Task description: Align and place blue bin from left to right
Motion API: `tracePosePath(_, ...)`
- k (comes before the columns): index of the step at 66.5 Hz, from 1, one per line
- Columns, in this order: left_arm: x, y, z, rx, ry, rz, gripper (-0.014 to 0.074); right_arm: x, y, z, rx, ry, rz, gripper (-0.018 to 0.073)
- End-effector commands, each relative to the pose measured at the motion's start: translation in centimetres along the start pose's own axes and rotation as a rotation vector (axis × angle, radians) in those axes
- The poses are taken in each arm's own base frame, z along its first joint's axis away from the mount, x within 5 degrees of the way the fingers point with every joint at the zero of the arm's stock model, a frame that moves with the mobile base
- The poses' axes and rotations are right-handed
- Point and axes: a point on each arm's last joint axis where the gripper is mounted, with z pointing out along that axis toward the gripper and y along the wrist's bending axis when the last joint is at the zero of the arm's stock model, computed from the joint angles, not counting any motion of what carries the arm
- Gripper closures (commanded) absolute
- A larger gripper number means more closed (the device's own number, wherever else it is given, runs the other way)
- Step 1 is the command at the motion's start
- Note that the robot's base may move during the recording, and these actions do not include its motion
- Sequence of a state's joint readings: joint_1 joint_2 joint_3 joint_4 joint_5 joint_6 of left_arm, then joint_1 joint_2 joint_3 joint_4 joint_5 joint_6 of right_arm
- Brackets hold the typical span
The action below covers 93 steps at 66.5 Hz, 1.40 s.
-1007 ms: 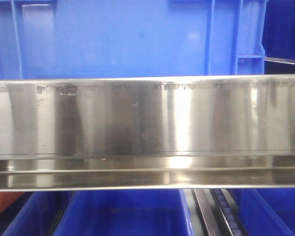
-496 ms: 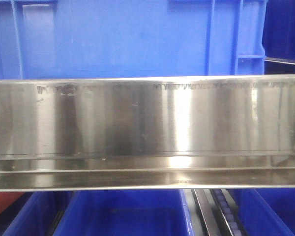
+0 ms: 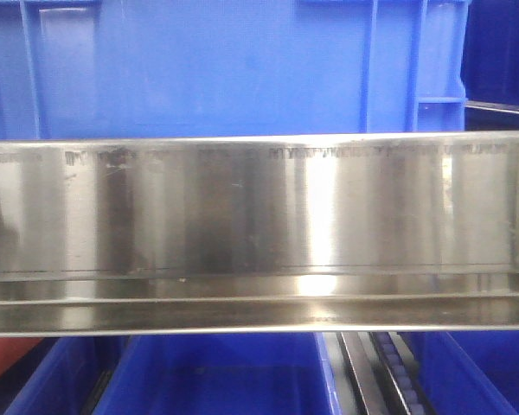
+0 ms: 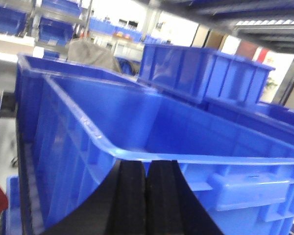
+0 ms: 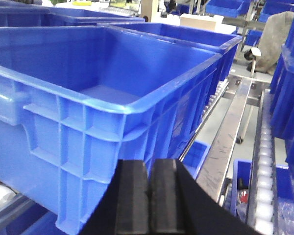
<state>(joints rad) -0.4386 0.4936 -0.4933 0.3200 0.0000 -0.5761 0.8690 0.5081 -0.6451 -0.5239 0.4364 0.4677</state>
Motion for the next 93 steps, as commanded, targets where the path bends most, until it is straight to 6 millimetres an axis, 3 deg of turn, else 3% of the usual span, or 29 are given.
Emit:
tracePosePath(1, -0.4, -0.3, -0.4, 0.028, -0.041, 0.008, 0.0707, -0.4, -0.1, -0.9, -0.009, -0.066, -0.015, 0.0645)
tracePosePath(42, -0.4, -0.3, -0.4, 0.028, -0.041, 0.008, 0.0707, -0.9, -0.1, -1.7, -0.023, -0.126, -0.009, 0.0645)
tracePosePath(55, -0.4, -0.3, -0.4, 0.028, -0.041, 0.008, 0.0707, -0.2, -0.9, -2.6, 0.046, -0.104, -0.013, 0.0645)
tracePosePath(65, -0.4, -0.3, -0.4, 0.028, -0.041, 0.008, 0.0707, 1.6, -1.2, -2.6, 0.111, -0.114, -0.108, 0.0645)
tracePosePath(93, -0.4, -0.3, -0.4, 0.028, -0.041, 0.008, 0.0707, 10.6, -2.4, -2.0, 0.401, -0.240, 0.022, 0.0645)
